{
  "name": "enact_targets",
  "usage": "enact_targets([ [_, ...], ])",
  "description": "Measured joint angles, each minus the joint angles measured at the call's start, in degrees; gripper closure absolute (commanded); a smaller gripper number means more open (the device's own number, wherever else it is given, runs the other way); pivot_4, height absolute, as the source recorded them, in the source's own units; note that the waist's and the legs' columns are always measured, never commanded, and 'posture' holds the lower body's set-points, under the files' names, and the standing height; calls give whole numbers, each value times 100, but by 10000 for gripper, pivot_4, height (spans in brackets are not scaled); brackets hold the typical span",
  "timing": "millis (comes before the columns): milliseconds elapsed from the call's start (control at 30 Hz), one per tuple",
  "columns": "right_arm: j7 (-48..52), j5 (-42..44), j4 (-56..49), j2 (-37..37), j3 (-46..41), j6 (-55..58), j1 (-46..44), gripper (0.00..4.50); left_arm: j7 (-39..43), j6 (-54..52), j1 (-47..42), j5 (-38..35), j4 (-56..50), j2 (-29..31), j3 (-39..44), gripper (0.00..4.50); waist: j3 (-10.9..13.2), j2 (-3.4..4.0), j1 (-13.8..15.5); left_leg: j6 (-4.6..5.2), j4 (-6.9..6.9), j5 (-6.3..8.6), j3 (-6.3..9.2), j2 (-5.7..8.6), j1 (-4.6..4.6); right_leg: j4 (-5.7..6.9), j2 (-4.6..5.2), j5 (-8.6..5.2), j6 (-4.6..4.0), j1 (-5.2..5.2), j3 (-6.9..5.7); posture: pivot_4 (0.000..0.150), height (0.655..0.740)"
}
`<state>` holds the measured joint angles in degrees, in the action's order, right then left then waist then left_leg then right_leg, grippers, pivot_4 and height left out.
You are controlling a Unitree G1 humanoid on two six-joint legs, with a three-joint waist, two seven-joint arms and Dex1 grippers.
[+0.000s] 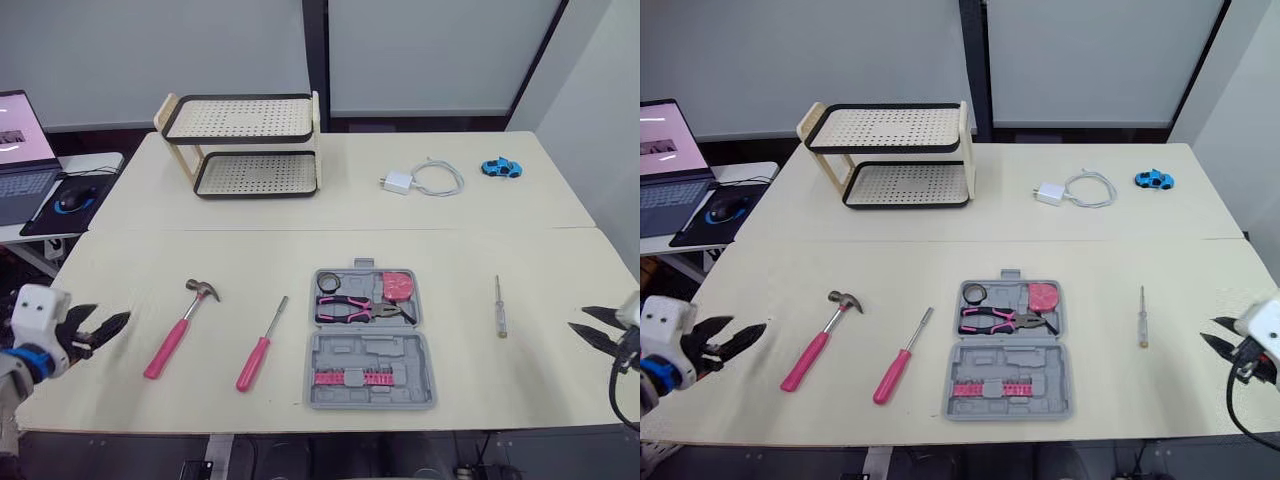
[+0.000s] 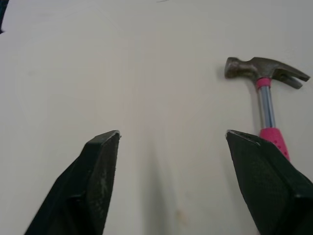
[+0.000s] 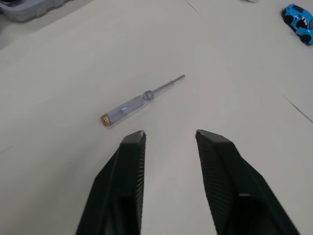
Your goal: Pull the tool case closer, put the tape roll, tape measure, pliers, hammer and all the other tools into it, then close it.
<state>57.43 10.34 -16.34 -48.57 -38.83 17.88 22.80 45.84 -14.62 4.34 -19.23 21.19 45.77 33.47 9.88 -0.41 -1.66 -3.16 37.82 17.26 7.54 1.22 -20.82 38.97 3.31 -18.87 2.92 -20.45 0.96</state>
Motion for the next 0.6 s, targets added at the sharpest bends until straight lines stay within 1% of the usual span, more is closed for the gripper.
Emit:
enact_targets([
  [33, 0, 1, 81, 0, -37, -7, 45, 14162, -62, -8, 67, -23, 14, -51, 72, 0, 0, 0, 1, 0, 0, 0, 1, 0, 0, 0, 0, 0, 0, 0, -1, 1500, 7400],
  [133, 2, 55, 172, -2, -65, -12, 84, 3160, -176, -17, 324, -112, 20, -133, 226, 0, -1, -1, 1, 0, 0, 0, 1, -1, 0, 0, 0, 0, 0, 0, 2, 1500, 7400],
  [167, 2, 69, 200, -6, -65, -11, 81, 237, -200, -18, 384, -122, 15, -138, 241, 0, -1, -1, 0, 0, 0, 0, 2, -1, 0, 0, 0, 0, 0, 1, 2, 1500, 7400],
  [433, 4, 177, 526, -156, -64, -98, 72, 237, -305, -34, 651, -334, -79, -200, 383, 0, -1, -1, 2, -1, 0, 0, -1, 1, 0, 0, 3, 0, 0, 2, 3, 1500, 7400],
  [600, 4, 177, 637, -216, -55, -176, 65, 237, -214, -38, 855, -402, -408, -216, 390, 0, -1, -1, 2, -1, 0, 0, -3, 1, 0, 0, 3, 0, 0, 2, 4, 1500, 7400],
])
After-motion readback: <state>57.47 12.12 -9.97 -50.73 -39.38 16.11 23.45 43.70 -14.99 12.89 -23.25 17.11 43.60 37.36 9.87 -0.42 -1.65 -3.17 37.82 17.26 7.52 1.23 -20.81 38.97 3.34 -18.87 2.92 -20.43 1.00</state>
